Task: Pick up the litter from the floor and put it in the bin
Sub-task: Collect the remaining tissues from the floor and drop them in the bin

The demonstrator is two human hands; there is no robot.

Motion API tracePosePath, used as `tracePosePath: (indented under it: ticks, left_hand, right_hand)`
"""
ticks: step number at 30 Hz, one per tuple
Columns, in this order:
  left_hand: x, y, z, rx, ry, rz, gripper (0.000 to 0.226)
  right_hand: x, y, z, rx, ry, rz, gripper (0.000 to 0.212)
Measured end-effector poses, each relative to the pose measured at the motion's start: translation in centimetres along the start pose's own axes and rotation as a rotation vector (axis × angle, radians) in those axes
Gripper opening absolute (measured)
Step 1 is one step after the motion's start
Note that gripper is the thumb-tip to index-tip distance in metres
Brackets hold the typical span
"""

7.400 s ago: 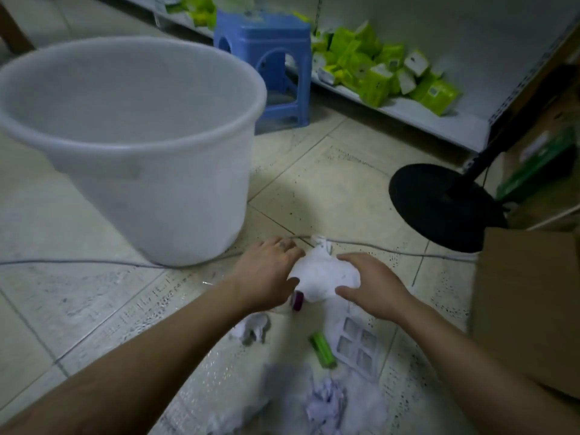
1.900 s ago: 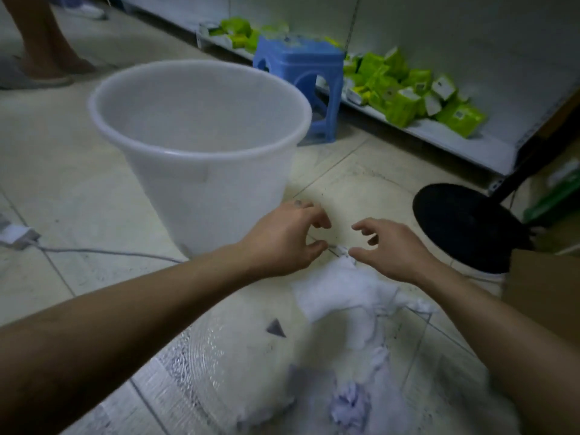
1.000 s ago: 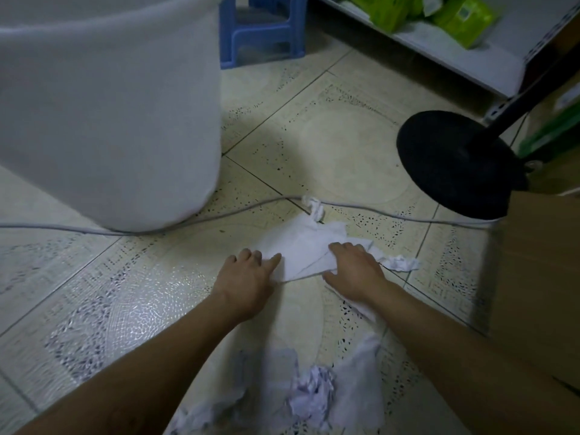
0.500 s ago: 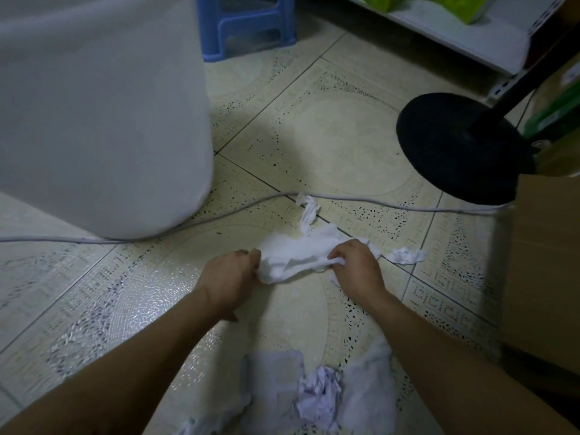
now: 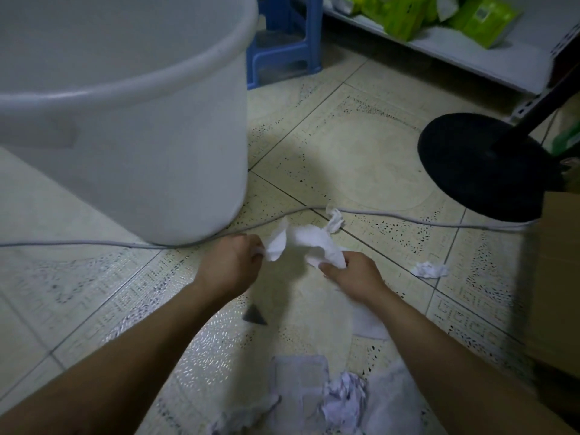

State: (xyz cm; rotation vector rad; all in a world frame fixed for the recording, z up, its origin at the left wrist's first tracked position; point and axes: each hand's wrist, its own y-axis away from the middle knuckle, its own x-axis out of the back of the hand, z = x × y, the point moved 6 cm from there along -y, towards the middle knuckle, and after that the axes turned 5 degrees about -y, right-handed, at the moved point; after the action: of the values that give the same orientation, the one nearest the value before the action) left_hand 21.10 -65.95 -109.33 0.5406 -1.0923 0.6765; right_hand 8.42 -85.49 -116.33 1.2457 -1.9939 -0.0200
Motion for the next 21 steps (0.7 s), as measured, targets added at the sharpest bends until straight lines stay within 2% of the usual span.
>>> tracePosePath:
  ticks: [2, 4, 9, 13, 17, 19, 21]
  left_hand:
    - [0.7, 0.4, -0.2, 0.012, 0.003, 0.020, 0.018]
    - [1.3, 0.8, -0.4, 0.029, 0.015, 0.043, 0.018]
    - [3.0, 1.4, -0.4, 0.065, 0.099, 0.065, 0.014]
    - [4.6, 1.9, 0.3, 0.063, 0.193, 0.066, 0.026]
    - [6.8, 1.7, 1.2, 0.046, 0.214, 0.057, 0.023]
    - [8.7, 1.4, 2.1, 0.012, 0.206, 0.095, 0.023]
    - [11.1, 1.1, 3.3, -0.030, 0.210, 0.143, 0.023]
  right_hand:
    - [0.1, 0.0, -0.9, -0.027, 0.024, 0.003, 0.043]
    - [0.5, 0.0, -2.0, -0.017, 0.065, 0.020, 0.046]
    - [0.8, 0.5, -5.0, 0.079, 0.048, 0.010, 0.023]
    - [1.5, 2.0, -7.9, 0.183, -0.047, -0.094, 0.012]
    - [2.8, 4.2, -11.1, 0.240, -0.084, -0.207, 0.021]
    - [4.1, 5.3, -12.8, 0.250, -0.099, -0.243, 0.047]
    - [6.6, 5.8, -14.8, 0.278, -0.060, -0.147, 0.053]
